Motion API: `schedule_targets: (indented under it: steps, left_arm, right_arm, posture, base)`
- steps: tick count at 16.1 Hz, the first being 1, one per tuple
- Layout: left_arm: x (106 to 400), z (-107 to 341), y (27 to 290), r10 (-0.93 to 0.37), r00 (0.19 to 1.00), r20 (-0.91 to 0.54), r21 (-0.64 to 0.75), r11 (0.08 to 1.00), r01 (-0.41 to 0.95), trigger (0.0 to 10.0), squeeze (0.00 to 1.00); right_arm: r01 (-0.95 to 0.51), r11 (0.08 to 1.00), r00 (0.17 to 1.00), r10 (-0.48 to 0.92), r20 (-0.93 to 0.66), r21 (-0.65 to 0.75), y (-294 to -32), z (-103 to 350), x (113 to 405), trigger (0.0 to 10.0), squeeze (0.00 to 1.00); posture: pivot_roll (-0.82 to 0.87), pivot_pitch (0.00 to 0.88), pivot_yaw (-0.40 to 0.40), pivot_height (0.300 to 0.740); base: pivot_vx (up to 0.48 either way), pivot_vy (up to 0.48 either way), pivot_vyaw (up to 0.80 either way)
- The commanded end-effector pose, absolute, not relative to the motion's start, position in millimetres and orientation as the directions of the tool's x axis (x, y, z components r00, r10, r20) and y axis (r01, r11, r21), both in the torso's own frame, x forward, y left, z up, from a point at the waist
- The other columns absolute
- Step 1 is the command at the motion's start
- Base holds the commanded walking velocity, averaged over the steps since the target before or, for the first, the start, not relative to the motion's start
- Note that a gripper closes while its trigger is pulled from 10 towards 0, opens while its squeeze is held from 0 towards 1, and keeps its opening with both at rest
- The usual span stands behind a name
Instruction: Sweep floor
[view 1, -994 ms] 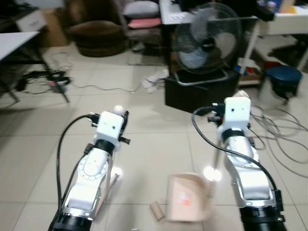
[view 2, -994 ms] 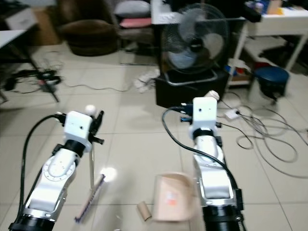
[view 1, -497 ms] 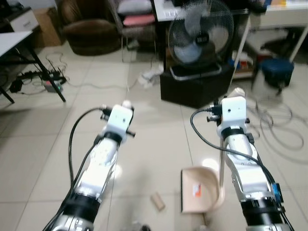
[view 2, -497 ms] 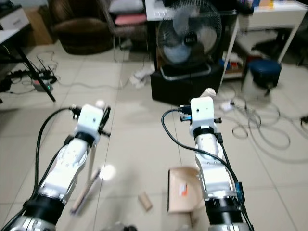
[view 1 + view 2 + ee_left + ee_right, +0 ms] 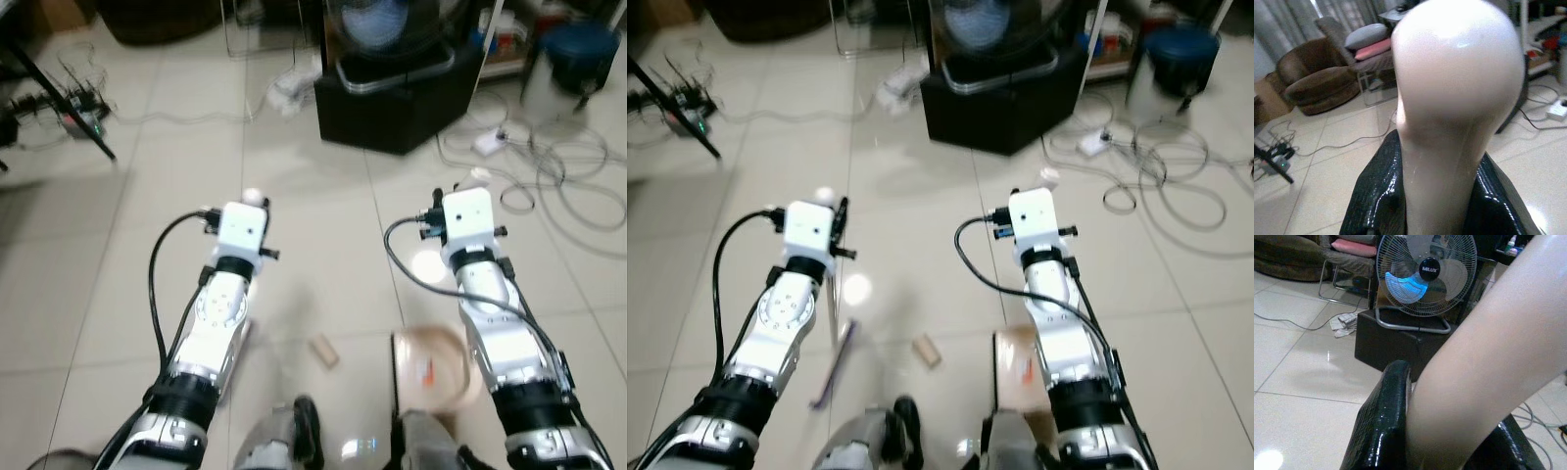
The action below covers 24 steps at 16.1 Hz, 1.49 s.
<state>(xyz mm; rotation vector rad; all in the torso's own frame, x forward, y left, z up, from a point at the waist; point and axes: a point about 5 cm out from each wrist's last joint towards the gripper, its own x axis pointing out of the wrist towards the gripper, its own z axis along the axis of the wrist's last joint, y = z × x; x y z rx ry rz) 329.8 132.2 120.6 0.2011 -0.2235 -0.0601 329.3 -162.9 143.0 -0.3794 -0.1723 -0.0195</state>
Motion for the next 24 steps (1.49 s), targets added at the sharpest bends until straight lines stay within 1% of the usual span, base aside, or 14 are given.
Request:
schedule_targets:
  steps: [1, 3, 6, 7, 8, 9, 11, 12, 13, 15, 19, 21, 23, 24]
  left_arm:
    - [331.0, 126.6, 140.3, -0.027, 0.965, 0.260, 0.168, 0.986, -0.018, 10.0, 0.00]
    - [333.7, 127.8, 140.4, 0.000, 0.961, 0.276, 0.130, 0.991, -0.037, 10.0, 0.00]
    - [334.8, 127.2, 140.3, 0.007, 0.957, 0.290, 0.125, 0.991, -0.045, 10.0, 0.00]
    - [336.3, 127.9, 135.7, -0.001, 0.956, 0.292, 0.130, 0.991, -0.039, 10.0, 0.00]
    - [339.6, 129.8, 127.2, -0.009, 0.954, 0.299, 0.134, 0.990, -0.033, 10.0, 0.00]
    - [340.4, 130.4, 126.3, -0.006, 0.954, 0.299, 0.130, 0.991, -0.035, 10.0, 0.00]
    - [344.8, 133.9, 120.3, -0.003, 0.955, 0.298, 0.114, 0.993, -0.033, 10.0, 0.00]
    - [345.7, 134.6, 119.3, -0.003, 0.954, 0.298, 0.110, 0.993, -0.031, 10.0, 0.00]
    - [350.1, 138.1, 113.6, 0.004, 0.957, 0.290, 0.062, 0.998, -0.023, 10.0, 0.00]
    - [355.0, 144.6, 106.9, 0.006, 0.953, 0.303, 0.034, 0.999, -0.017, 10.0, 0.00]
    - [361.7, 151.8, 101.6, 0.023, 0.953, 0.303, -0.005, 1.000, -0.023, 10.0, 0.00]
    - [363.5, 152.5, 101.3, 0.045, 0.956, 0.291, -0.051, 0.998, -0.032, 10.0, 0.00]
    - [366.0, 159.9, 98.9, 0.069, 0.955, 0.287, -0.153, 0.988, -0.025, 10.0, 0.00]
    - [366.7, 168.0, 95.2, 0.054, 0.956, 0.289, -0.233, 0.972, 0.016, 10.0, 0.00]
  right_arm:
    - [0.050, 0.919, 0.967, 0.055, 0.250, -0.392, -154.8, 157.0, 332.4, 10.0, 0.00]
    - [0.042, 0.919, 0.959, 0.072, 0.274, -0.391, -154.2, 161.9, 337.9, 10.0, 0.00]
    - [0.041, 0.919, 0.956, 0.078, 0.283, -0.392, -153.9, 161.1, 339.6, 10.0, 0.00]
    - [0.006, 0.918, 0.957, 0.110, 0.270, -0.396, -145.7, 152.4, 336.5, 10.0, 0.00]
    - [-0.063, 0.917, 0.954, 0.171, 0.245, -0.393, -124.7, 133.9, 327.8, 10.0, 0.00]
    - [-0.074, 0.919, 0.954, 0.178, 0.241, -0.387, -120.7, 131.3, 326.5, 10.0, 0.00]
    - [-0.105, 0.934, 0.954, 0.192, 0.230, -0.342, -102.5, 123.2, 322.2, 10.0, 0.00]
    - [-0.109, 0.938, 0.954, 0.192, 0.231, -0.329, -99.0, 122.7, 321.8, 10.0, 0.00]
    - [-0.127, 0.952, 0.947, 0.199, 0.251, -0.277, -86.1, 125.5, 319.7, 10.0, 0.00]
    - [-0.137, 0.960, 0.943, 0.202, 0.266, -0.245, -78.5, 127.6, 318.4, 10.0, 0.00]
    - [-0.142, 0.963, 0.937, 0.205, 0.282, -0.228, -73.3, 129.0, 314.6, 10.0, 0.00]
    - [-0.147, 0.961, 0.940, 0.210, 0.269, -0.236, -73.2, 124.3, 312.9, 10.0, 0.00]
    - [-0.146, 0.961, 0.942, 0.208, 0.265, -0.233, -73.3, 123.3, 313.2, 10.0, 0.00]
    - [-0.145, 0.962, 0.943, 0.205, 0.263, -0.231, -73.3, 123.0, 314.1, 10.0, 0.00]
  posture:
    - [-0.02, 0.379, 0.172, 0.740]
    - [-0.02, 0.396, 0.171, 0.740]
    - [-0.02, 0.396, 0.171, 0.740]
    - [0.01, 0.418, 0.179, 0.740]
    - [0.02, 0.411, 0.181, 0.740]
    - [0.02, 0.411, 0.183, 0.740]
    - [0.04, 0.413, 0.197, 0.740]
    - [0.04, 0.413, 0.197, 0.740]
    - [0.04, 0.413, 0.201, 0.740]
    - [0.04, 0.402, 0.202, 0.740]
    - [0.03, 0.394, 0.201, 0.740]
    - [0.03, 0.386, 0.197, 0.740]
    - [0.03, 0.380, 0.195, 0.740]
    - [0.03, 0.372, 0.197, 0.740]
  base:
    - [0.000, 0.000, 0.00]
    - [0.000, 0.000, 0.00]
    - [0.000, 0.000, 0.00]
    - [0.000, 0.000, 0.00]
    - [0.000, 0.000, 0.00]
    - [0.000, 0.000, 0.00]
    - [0.000, 0.000, 0.00]
    - [0.000, 0.000, 0.00]
    - [0.000, 0.000, 0.00]
    - [0.000, 0.000, 0.00]
    - [0.000, 0.000, 0.00]
    - [0.000, 0.000, 0.00]
    - [0.000, 0.000, 0.00]
    - [0.000, 0.000, 0.00]
